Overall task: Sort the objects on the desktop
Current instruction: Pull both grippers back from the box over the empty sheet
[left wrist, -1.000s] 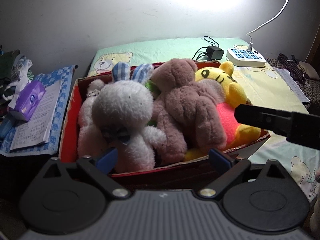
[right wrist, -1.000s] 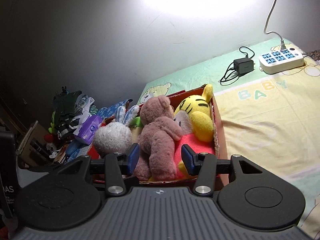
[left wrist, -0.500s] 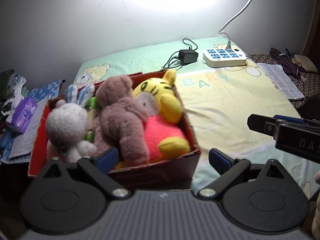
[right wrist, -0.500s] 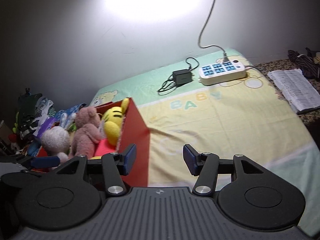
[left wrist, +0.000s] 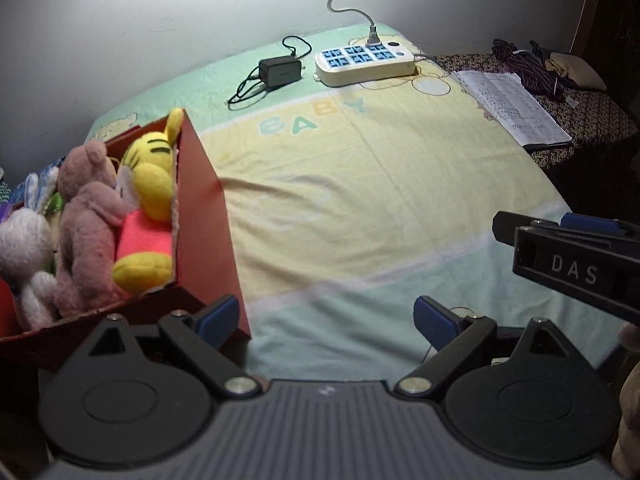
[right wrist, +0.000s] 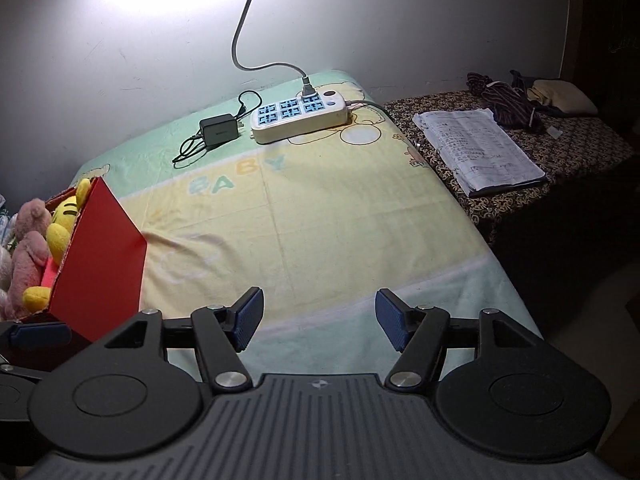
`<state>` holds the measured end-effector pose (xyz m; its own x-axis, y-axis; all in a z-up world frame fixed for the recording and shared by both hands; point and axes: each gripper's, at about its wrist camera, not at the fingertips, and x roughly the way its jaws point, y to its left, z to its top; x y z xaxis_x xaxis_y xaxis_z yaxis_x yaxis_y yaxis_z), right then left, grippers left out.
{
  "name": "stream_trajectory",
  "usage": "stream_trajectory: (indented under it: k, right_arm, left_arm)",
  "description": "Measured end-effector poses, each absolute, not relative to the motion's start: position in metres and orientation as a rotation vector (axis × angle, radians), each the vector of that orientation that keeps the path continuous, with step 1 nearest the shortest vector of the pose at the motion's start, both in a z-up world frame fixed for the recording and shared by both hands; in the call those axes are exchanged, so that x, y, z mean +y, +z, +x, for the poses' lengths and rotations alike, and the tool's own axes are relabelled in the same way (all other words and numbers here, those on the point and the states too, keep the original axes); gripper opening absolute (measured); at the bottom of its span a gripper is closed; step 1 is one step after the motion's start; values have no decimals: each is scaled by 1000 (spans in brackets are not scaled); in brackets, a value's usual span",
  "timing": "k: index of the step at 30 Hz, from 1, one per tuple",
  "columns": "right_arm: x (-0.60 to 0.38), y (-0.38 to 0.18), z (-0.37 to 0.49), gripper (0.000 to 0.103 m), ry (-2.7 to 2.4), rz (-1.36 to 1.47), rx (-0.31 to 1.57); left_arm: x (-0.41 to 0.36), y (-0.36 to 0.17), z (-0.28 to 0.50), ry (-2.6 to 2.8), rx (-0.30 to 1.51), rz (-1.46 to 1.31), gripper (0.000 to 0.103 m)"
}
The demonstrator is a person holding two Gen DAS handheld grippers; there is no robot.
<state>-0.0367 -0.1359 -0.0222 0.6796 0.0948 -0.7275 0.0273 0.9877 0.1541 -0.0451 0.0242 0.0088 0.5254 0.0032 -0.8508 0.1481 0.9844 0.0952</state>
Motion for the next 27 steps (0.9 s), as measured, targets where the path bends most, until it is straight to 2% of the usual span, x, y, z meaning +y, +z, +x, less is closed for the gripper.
stream_trajectory:
  k: [8,12,27]
  right_arm:
    - [-142,-28,-31,69,37,140,848]
    - [-139,-28,-30,75,49,136,844]
    - [-111,-30,-28,76,117,85,840]
  left_arm:
    - [19,-4,-40,-38,1078,136,95]
    - [24,-4,-38,-9,1085,115,95]
    - [50,-12,-44,27,1122,58,95]
